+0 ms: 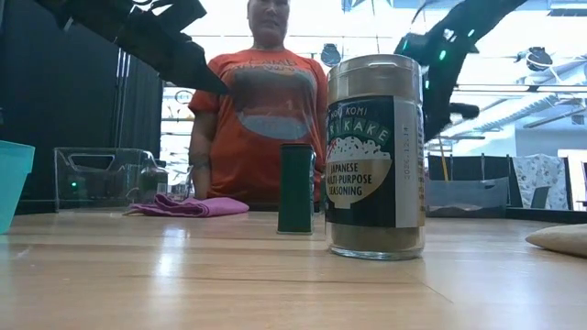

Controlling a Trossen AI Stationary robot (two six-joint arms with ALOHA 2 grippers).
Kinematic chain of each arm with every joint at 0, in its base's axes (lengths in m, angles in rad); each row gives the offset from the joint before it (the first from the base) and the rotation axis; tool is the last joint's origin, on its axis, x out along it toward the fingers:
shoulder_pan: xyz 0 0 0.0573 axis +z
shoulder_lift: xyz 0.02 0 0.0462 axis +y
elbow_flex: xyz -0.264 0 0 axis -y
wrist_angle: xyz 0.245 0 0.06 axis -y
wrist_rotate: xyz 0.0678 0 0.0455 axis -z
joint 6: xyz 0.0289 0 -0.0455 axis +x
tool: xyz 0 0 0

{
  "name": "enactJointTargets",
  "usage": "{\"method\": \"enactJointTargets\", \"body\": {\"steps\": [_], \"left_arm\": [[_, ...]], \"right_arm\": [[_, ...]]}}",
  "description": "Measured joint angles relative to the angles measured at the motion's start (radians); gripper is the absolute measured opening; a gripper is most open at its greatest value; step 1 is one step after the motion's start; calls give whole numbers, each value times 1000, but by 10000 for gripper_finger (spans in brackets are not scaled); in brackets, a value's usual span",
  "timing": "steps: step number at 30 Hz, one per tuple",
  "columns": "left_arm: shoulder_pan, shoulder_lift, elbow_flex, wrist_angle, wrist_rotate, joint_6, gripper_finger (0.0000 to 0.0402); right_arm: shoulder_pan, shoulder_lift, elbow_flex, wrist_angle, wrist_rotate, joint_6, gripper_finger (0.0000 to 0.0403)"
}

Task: Sort spices by type
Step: Put the black seasoning can into the light blue bin

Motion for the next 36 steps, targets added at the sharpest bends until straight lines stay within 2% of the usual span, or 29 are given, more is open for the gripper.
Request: {"method": "enactJointTargets", "body": {"steps": [5, 7, 11, 16, 20, 23, 26, 34, 36], "left_arm": [[0, 0, 0, 1, 0, -2, 116], [0, 0, 0, 1, 0, -2, 116], [0, 0, 0, 4, 3, -2, 116], [0, 0, 0, 5, 114, -59, 116], [-1, 0, 0, 18, 245, -85, 116], [-15, 0, 0, 53, 323, -138, 116], [-51, 0, 0, 89, 356, -160, 116], [-221, 57, 2, 228, 298, -284, 116], [-249, 92, 17, 244, 276, -314, 116]], "right_arm": [[110, -166, 2, 99, -7, -149, 24], [201, -218, -10, 114, -6, -178, 7], [443, -295, -93, 151, 48, -149, 10], [709, -337, -193, 156, 185, -65, 2], [851, -340, -211, 153, 171, -102, 6], [921, -340, -211, 157, 175, -138, 4], [966, -340, -211, 156, 180, -176, 2], [1011, -340, -207, 204, 194, -235, 1], [1001, -340, -180, 215, 265, -236, 1]]}}
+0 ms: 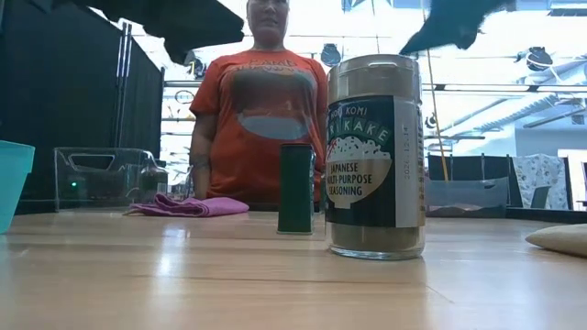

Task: Sort spices by type
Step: Put the black seasoning can into the light blue bin

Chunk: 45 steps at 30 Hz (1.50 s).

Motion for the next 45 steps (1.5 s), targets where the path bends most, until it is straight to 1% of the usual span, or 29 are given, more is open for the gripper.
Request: {"method": "enactJointTargets", "body": {"steps": [3, 4, 5, 7, 10, 12, 15, 18, 21, 24, 27, 29, 32, 34, 37, 39, 42, 45], "left_arm": [[-17, 73, 58, -5, -59, -64, 116], [-19, 99, 84, -8, -66, -89, 116], [-18, 123, 113, -19, -68, -118, 116], [-19, 163, 186, -97, -67, -195, 116], [-20, 203, 308, -334, -69, -364, 116], [-19, 231, 380, -503, -68, -502, 116], [-19, 257, 460, -710, -49, -717, 116], [-21, 268, 507, -826, -27, -890, 116], [-22, 285, 525, -846, 32, -1014, 115], [-22, 312, 548, -849, 77, -1075, 102], [-22, 364, 587, -870, 141, -1102, 75], [-22, 397, 620, -895, 165, -1104, 55], [-22, 427, 680, -918, 166, -1106, 27], [-23, 443, 717, -919, 149, -1106, 11], [-25, 473, 776, -927, 106, -1123, 5], [-25, 502, 817, -988, 104, -1151, 5], [-20, 555, 881, -1174, 135, -1232, 3], [-10, 577, 938, -1256, 135, -1263, 3]], "right_arm": [[-26, -3, 75, 41, 214, 46, 1], [-29, -4, 100, 31, 251, 59, 1], [-29, -6, 120, 12, 254, 70, 1], [-3, -5, 134, -37, 252, 108, 1], [43, 0, 131, -186, 243, 199, 1], [51, 4, 131, -258, 240, 221, 1], [48, 5, 131, -339, 186, 261, 1], [46, 5, 131, -353, 138, 269, 1], [46, 5, 131, -353, 116, 251, 1], [46, 5, 131, -357, 115, 250, 1], [46, 4, 131, -359, 115, 247, 1], [46, 4, 131, -367, 113, 244, 1], [46, 4, 131, -390, 90, 249, 1], [46, 4, 131, -407, 88, 260, 1], [47, 4, 131, -441, 86, 301, 1], [47, 4, 131, -472, 87, 340, 1], [47, 4, 131, -520, 89, 390, 1], [46, 4, 131, -541, 89, 412, 1]]}}
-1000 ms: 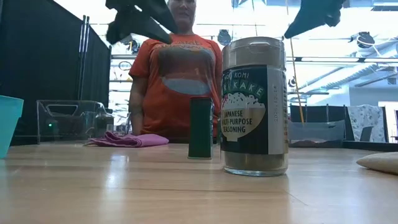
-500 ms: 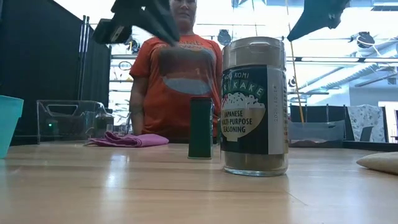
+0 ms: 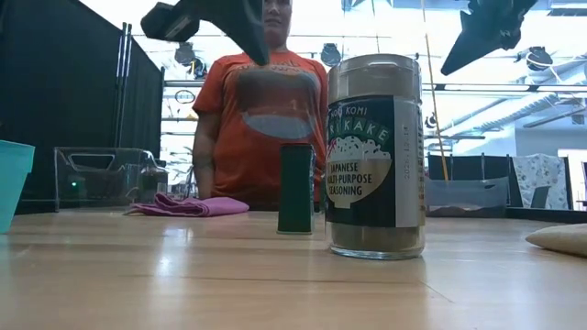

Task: Sort spices by type
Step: Put the black seasoning can into the light blue bin

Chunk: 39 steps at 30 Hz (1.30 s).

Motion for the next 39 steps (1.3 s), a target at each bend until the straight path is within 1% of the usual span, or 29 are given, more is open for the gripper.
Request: {"method": "enactJointTargets", "body": {"steps": [2, 5, 9, 11, 15, 17, 20, 23, 25, 28, 30, 36, 39], "left_arm": [[12, 5, 26, -17, -4, -13, 3], [35, 15, 28, 3, -3, -20, 10], [77, 12, 28, -2, 49, -13, 47], [93, 12, 25, 1, 78, -11, 72], [113, 13, 25, 37, 109, 75, 135], [119, 13, 25, 48, 94, 112, 172], [140, 28, 27, 86, 25, 120, 225], [159, 63, 25, 82, 21, 148, 258], [165, 85, 25, 85, 48, 155, 268], [163, 105, 25, 88, 100, 156, 271], [163, 111, 25, 85, 109, 155, 272], [151, 110, 25, 80, 78, 118, 272], [131, 110, 17, 77, 45, 100, 272]], "right_arm": [[0, 0, 0, -3, 0, 13, 1], [0, 0, 0, -10, 0, 37, 1], [2, 0, 0, -41, 2, 80, 1], [8, 0, 0, -60, 6, 104, 1], [28, 0, 0, -68, 7, 119, 1], [36, 0, 0, -68, 7, 119, 1], [41, 0, 0, -68, 8, 120, 1], [41, 0, 0, -67, 8, 128, 1], [41, 0, 0, -66, 9, 128, 1], [41, 0, 0, -61, 10, 128, 1], [41, 0, 0, -61, 10, 128, 1], [41, 0, 0, -61, 10, 128, 1], [41, 0, 0, -61, 10, 127, 1]]}}
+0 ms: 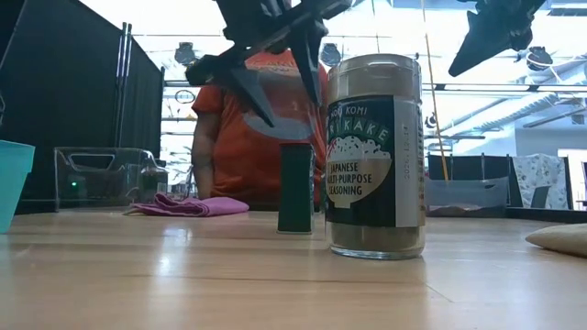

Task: Sort spices by type
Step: Put the black seasoning can into the light blue bin

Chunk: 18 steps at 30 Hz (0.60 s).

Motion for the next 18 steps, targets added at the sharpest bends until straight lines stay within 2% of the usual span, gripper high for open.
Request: {"method": "enactJointTargets", "body": {"steps": [6, 18], "left_arm": [[-16, 6, -13, 1, -49, -23, 272], [-24, 74, -14, 18, -47, -34, 272]], "right_arm": [[0, 0, 0, 10, 0, 0, 1], [0, 1, -1, 24, -1, -4, 1]]}}
